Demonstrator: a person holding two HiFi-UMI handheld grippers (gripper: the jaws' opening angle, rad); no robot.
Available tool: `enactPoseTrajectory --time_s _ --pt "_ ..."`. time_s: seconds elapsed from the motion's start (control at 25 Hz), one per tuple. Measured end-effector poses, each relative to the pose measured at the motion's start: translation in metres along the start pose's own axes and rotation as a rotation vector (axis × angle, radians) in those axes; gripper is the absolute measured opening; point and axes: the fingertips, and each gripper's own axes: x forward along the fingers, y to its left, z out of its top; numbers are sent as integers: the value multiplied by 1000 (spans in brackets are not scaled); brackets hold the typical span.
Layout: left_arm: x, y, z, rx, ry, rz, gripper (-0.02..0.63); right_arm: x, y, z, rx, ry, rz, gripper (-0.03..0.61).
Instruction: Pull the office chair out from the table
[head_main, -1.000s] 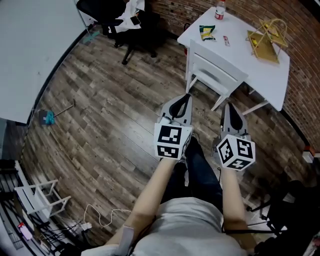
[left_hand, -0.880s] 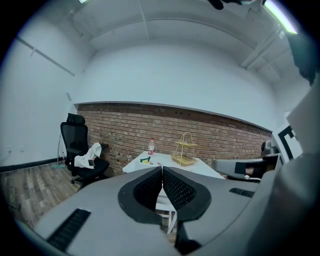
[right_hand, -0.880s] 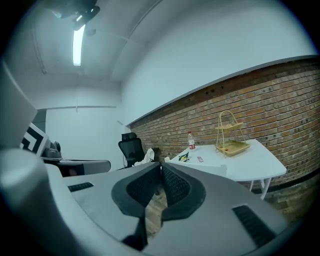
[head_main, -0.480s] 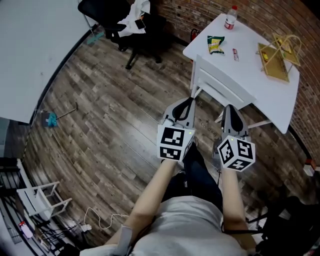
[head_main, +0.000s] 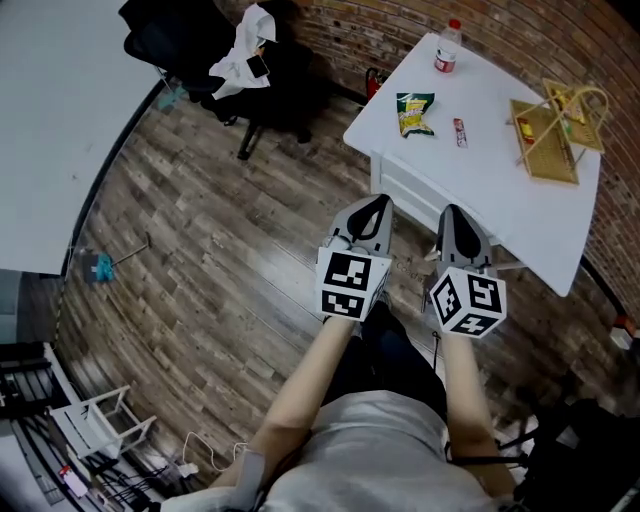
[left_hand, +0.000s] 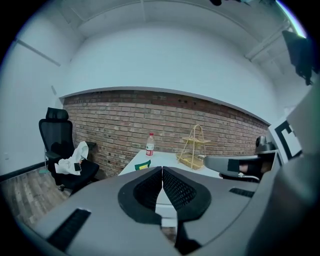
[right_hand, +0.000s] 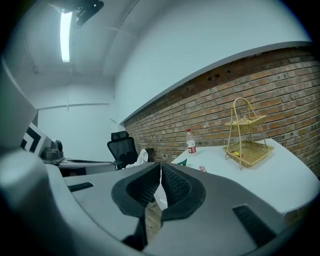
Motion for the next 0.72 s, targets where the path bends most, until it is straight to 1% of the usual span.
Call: enactPoseTrajectory --time_s 0.24,0.44,0.56,0.72 --pt "42 -2 6 34 33 -51 17 22 -32 3 -25 20 -46 17" --pt "69 -4 11 107 60 -103 15 31 -62 5 -54 41 -102 17" --pt "86 -5 8 124 84 -153 17 39 -75 1 -54 71 -115 17" --pt "109 -12 -2 183 139 -251 17 52 -88 -8 -88 126 -126 17"
